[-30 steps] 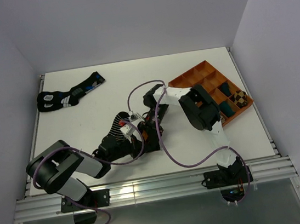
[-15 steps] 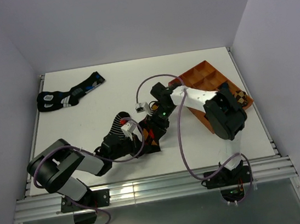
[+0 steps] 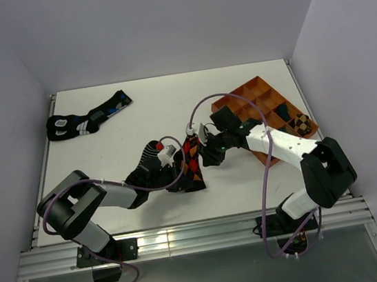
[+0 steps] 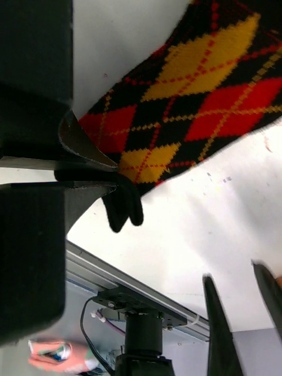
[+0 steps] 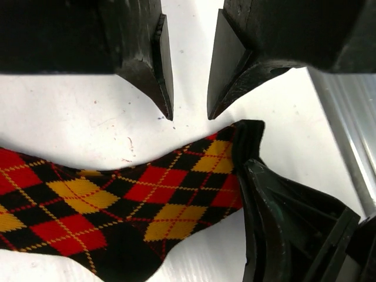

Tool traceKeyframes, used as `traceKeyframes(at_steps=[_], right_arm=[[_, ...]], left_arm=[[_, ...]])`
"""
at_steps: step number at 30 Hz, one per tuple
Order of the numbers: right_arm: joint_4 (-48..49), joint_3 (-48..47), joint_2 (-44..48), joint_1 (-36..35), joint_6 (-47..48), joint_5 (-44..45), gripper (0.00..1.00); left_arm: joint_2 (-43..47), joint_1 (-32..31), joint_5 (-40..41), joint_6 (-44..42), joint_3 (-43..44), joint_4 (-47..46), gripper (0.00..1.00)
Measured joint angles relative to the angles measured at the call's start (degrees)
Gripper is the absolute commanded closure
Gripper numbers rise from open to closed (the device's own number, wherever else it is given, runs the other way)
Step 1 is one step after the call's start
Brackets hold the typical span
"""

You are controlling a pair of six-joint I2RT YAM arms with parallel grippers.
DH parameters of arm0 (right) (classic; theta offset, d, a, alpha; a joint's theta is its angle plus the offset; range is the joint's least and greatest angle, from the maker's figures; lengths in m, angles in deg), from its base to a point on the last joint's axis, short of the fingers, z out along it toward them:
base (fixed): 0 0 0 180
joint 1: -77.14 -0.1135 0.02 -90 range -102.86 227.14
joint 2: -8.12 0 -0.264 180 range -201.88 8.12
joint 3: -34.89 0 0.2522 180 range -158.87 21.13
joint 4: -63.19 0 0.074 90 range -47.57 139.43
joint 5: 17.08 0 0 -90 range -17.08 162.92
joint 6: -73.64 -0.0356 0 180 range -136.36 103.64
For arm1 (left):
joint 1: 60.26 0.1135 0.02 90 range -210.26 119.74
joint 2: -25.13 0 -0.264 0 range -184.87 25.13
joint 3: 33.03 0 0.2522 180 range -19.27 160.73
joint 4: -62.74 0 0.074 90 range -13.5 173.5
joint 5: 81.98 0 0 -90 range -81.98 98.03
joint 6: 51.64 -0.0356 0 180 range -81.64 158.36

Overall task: Roll the socks
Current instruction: Roll the sock at the center of the board.

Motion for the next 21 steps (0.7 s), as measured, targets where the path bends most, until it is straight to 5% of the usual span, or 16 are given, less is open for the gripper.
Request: traceKeyframes(at_steps=[13,21], right_arm=[[8.48,6.82,4.04,-0.52,0.9,3.1,0.61],[11.37,16.24,14.08,-9.94,8.11,5.99,0.55]], left_arm=[[-5.46,0.17,-2.99,9.44,2.54,1.92,1.0],[-7.39,0.87,-7.17,11.23,5.88,6.29,1.0]])
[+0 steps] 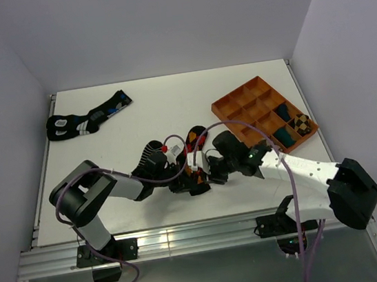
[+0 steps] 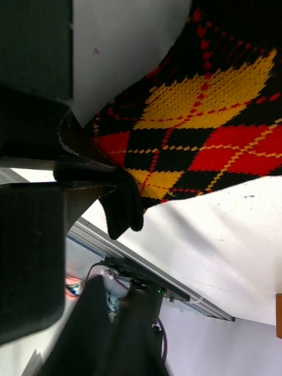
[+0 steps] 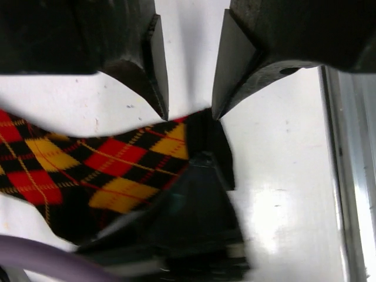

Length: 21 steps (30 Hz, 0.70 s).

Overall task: Roll the socks
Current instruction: Roll the sock at the center of the board.

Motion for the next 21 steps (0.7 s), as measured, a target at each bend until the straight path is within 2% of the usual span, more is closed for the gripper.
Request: traceKeyframes(at_steps=[6,11,21], right_arm=[[1.18,5.73,4.79,-5.9,5.05,1.2,0.53],[1.64,7.23,4.37,-8.94,8.28,3.58,0.5],[6.14,7.87,1.73,-15.47,12.9,10.19,0.5]], left_arm=[[-1.62,2.47,-4.61,0.66,1.44,2.08,1.0],[-2.29,4.0,-7.74,0.55,2.78,5.16,1.0],[-4.13,5.49,-12.0,-1.18,5.97,10.56,1.0]])
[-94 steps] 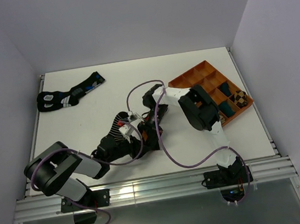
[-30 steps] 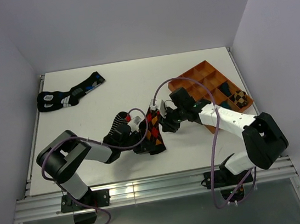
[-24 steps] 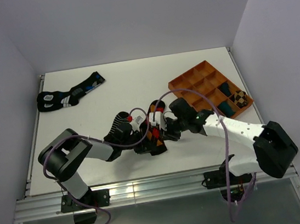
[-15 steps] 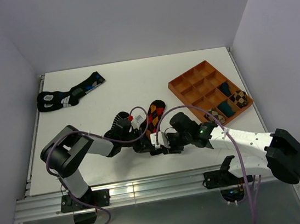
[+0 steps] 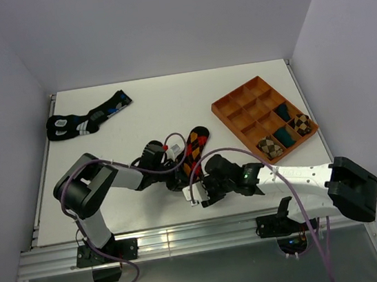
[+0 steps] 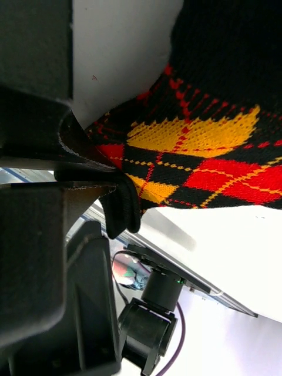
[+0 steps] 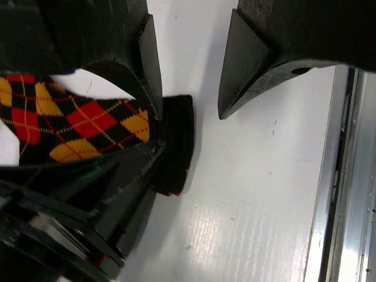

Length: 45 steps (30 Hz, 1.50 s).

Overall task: Roll the socks
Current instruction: Roll the sock at the center of the board.

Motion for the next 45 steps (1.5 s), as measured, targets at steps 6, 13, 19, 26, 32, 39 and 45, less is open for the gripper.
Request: traceKeyframes(at_steps=[6,13,19,26,32,39,45], right_arm=[[1.68,0.0,-4.22,-3.19,1.88,2.75,0.52],[4.11,-0.04,-7.96,-4.24,3.23,5.49,0.54],[6.51,-0.85,-10.75,-4.37,3.78,7.72,0.57],[7.26,-2.45,-13.11,-4.59,4.09,9.6,0.64],[5.84,-4.24,-14.45,-4.44,4.09,10.27,0.81],[-2.19,-9.18,-15.15,-0.44,2.03,3.19,0.86],[-10.29,-14.47,-16.04,4.85,0.59,-5.14,0.87]], left_arm=[[-0.57,0.57,-1.64,-1.29,1.01,1.79,1.0],[-0.94,1.07,-3.1,-2.64,1.44,2.95,1.0],[-0.94,1.4,-3.82,-3.85,1.46,3.41,1.0],[-0.94,1.92,-4.5,-4.79,1.46,3.82,1.0],[-1.01,2.05,-4.79,-4.63,1.11,3.08,0.93],[0.92,1.86,-2.16,-1.6,-1.6,0.09,0.8],[5.57,1.33,4.17,3.06,-5.35,-1.88,0.79]])
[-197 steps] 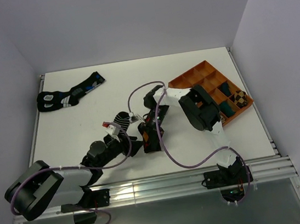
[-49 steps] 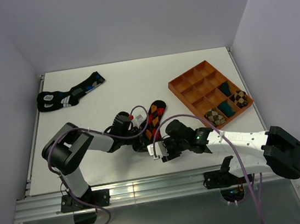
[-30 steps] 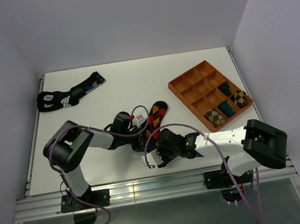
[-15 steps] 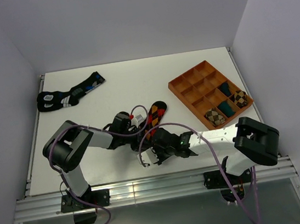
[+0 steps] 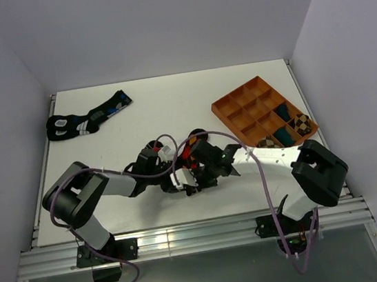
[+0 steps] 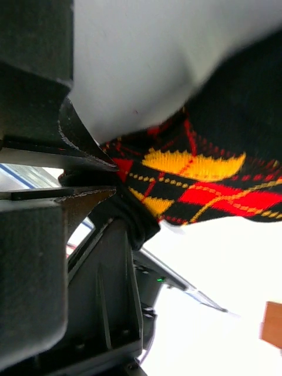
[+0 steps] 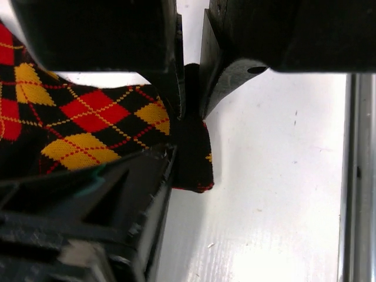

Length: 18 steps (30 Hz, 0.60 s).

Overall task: Roll the socks
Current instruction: Roll the sock at the center of the board.

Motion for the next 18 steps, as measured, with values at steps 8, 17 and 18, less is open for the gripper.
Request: traceKeyframes(at_steps=[8,17,18], right_arm=[[-15.17,-12.41,-10.86,7.26,1.81,-10.58,0.87],[-36.24,-28.2,-28.15,16.55,7.06,-22.45,0.87],[-37.86,-29.29,-29.38,17.14,7.26,-23.32,0.87]], left_arm=[[4.52,-2.08,9.49,4.26,-2.45,-0.11,0.78],[14.12,-6.73,24.68,3.76,-5.95,1.11,0.7],[14.99,-7.48,26.08,3.34,-6.75,0.26,0.69]])
